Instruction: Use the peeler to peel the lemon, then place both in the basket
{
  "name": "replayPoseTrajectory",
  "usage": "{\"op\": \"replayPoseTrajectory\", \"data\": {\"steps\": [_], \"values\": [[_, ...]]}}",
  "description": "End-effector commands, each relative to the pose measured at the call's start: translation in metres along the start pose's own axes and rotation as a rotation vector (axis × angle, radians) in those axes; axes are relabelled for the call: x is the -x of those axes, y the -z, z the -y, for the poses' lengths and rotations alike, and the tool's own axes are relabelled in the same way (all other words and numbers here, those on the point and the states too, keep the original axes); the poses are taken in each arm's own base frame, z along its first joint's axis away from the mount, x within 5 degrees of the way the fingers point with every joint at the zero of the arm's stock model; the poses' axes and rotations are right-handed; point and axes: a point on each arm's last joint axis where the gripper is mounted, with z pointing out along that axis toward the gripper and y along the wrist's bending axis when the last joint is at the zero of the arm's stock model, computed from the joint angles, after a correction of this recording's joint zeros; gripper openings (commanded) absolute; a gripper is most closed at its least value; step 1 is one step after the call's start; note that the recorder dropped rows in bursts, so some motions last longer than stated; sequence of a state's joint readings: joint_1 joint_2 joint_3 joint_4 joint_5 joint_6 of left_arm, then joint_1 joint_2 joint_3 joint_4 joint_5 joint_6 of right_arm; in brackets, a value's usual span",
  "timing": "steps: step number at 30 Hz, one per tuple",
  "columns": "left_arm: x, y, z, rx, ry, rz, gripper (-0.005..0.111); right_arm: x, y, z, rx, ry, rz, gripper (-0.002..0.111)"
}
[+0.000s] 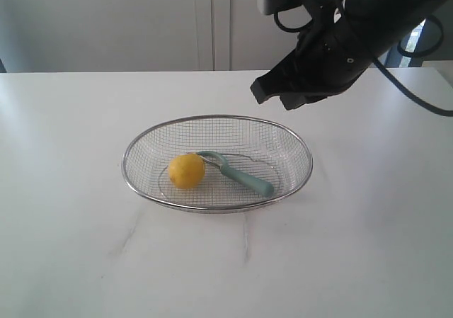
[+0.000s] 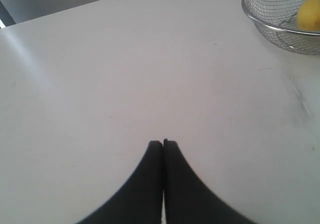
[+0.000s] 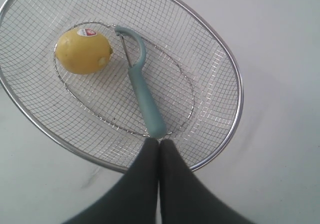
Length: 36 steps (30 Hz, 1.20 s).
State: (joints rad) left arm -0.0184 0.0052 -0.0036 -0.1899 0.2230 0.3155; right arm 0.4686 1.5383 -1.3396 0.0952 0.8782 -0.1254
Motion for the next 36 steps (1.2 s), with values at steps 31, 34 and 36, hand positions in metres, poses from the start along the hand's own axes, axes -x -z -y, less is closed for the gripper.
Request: {"op": "replayPoseTrajectory", "data": {"steps": [31, 34, 36], "values": [[-0.001, -0.0001, -0.0026, 0.032, -0.035, 0.0, 0.0, 0.0001, 0.0029, -0.0002, -0.001, 0.005, 0.017, 0.0], [-0.001, -0.0001, -0.0026, 0.032, -0.035, 0.0, 0.0, 0.0001, 0.0029, -0.0002, -0.001, 0.005, 0.017, 0.0], [-0.001, -0.0001, -0.0026, 0.032, -0.035, 0.0, 0.0, 0.0001, 0.0029, -0.0002, -0.001, 0.005, 0.017, 0.0]]}}
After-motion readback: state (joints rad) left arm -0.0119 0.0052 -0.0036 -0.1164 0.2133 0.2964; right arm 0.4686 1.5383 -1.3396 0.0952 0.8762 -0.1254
